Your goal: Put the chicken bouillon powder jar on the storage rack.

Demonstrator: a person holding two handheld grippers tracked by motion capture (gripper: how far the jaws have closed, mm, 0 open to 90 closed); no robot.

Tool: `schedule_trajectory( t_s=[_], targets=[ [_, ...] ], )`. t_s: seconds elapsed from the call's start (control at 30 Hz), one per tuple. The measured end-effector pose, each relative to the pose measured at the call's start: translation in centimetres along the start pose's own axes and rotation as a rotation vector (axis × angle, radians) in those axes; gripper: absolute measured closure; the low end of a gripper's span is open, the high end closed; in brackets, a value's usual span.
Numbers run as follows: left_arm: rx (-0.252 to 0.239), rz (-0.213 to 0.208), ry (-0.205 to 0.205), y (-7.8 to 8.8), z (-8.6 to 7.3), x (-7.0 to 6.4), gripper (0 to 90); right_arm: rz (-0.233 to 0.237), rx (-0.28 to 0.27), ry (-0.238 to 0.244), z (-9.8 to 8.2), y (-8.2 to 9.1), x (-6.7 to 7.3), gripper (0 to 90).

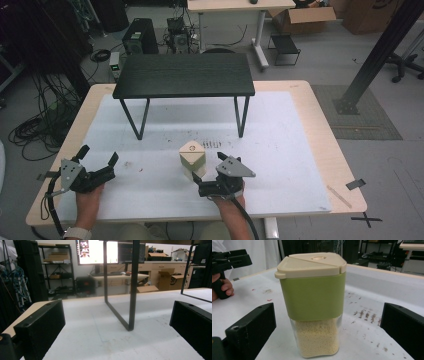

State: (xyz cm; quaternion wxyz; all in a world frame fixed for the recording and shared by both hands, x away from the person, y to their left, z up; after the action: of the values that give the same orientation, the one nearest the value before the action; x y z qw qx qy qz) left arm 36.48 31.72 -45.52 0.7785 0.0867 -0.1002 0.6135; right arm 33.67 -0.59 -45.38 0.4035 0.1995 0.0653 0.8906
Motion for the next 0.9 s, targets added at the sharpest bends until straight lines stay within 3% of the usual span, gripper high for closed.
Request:
schedule_trajectory(
  t_s=[0.9],
  targets=[
    [-0.001,0.001,0.000,0.0,0.0,0.0,0.4,-0.003,0.083,-0.012,-1.3,-4.8,0.7,0.0]
  ],
)
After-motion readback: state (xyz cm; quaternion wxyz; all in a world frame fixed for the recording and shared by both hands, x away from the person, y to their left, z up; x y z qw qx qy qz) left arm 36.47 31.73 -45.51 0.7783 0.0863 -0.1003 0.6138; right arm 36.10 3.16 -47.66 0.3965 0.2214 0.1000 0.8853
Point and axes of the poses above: each handheld gripper's, and its own axes: y roughly backward along the jaws, z roughly out of its top, x roughly to its left, the point moved 10 cm from there along -y, roughly forward along the jaws, and after that the axes turned 15 degrees about -y, right-handed, at the moved point
